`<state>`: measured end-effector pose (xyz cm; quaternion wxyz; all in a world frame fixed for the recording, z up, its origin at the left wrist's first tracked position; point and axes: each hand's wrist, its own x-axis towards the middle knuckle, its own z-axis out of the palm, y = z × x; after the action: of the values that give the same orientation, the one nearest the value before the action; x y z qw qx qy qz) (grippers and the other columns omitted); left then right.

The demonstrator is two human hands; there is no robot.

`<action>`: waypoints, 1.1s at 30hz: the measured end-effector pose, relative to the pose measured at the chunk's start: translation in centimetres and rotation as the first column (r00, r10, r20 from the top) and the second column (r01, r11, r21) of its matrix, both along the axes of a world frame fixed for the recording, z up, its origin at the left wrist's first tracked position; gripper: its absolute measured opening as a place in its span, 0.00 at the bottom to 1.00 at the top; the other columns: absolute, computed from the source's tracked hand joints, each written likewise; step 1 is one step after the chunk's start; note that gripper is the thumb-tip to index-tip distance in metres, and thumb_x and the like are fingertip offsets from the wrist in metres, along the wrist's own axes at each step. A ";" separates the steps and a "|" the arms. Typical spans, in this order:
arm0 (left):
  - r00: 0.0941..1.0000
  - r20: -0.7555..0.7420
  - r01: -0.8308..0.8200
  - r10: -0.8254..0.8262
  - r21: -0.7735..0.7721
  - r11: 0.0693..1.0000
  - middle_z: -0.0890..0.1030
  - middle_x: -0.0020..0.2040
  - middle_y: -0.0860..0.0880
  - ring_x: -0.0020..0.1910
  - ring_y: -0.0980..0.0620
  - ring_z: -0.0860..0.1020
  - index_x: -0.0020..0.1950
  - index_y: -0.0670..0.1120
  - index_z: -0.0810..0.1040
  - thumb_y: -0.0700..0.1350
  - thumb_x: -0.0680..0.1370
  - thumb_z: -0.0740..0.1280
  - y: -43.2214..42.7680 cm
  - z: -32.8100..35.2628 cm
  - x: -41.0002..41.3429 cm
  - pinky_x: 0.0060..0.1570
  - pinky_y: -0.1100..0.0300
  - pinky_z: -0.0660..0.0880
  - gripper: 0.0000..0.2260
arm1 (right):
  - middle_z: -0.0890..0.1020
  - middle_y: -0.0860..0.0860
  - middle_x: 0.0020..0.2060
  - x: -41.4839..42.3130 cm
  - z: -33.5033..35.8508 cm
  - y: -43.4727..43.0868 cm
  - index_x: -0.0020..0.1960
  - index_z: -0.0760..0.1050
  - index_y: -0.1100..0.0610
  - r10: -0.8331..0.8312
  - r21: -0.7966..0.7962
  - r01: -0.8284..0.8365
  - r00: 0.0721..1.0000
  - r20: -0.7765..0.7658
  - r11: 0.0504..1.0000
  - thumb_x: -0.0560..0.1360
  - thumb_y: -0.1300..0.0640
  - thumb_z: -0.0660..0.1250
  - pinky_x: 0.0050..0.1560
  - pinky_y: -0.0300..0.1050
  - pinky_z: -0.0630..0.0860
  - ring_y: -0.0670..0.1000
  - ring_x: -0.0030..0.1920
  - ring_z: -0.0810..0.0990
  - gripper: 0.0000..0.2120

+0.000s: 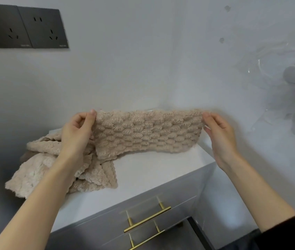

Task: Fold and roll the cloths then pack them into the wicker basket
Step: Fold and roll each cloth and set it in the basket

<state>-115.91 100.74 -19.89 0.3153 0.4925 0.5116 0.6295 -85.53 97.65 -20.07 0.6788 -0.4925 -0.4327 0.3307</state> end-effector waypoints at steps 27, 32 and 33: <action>0.643 -0.764 -0.077 -0.049 -0.128 0.989 0.67 0.27 0.50 0.26 0.52 0.65 0.32 0.45 0.66 0.55 0.76 0.65 -0.2 -3.9 2.7 0.28 0.59 0.61 0.19 | 0.79 0.61 0.32 3.5 -4.0 2.3 0.40 0.81 0.65 0.299 -0.506 0.245 0.571 0.765 0.827 0.74 0.47 0.69 0.40 0.48 0.74 0.54 0.37 0.75 0.20; 0.732 -0.669 0.026 -0.129 -0.162 0.986 0.76 0.33 0.48 0.31 0.51 0.71 0.41 0.43 0.72 0.52 0.78 0.64 -0.3 -3.6 3.3 0.32 0.57 0.66 0.13 | 0.74 0.54 0.29 3.6 -4.0 2.6 0.35 0.69 0.60 0.214 -0.424 0.262 0.572 0.792 0.867 0.77 0.56 0.64 0.35 0.45 0.68 0.54 0.31 0.73 0.14; 0.741 -0.660 0.027 -0.125 -0.157 0.987 0.78 0.35 0.48 0.33 0.51 0.73 0.43 0.44 0.72 0.52 0.79 0.63 -0.3 -3.6 3.4 0.32 0.57 0.67 0.13 | 0.74 0.52 0.30 3.7 -4.0 2.6 0.36 0.68 0.58 0.200 -0.416 0.269 0.578 0.791 0.869 0.78 0.56 0.63 0.36 0.45 0.69 0.54 0.33 0.73 0.13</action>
<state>-112.50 100.46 -23.48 0.1699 0.6826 0.6121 0.3614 -81.84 100.29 -24.05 0.2597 -0.7529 -0.5853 0.1520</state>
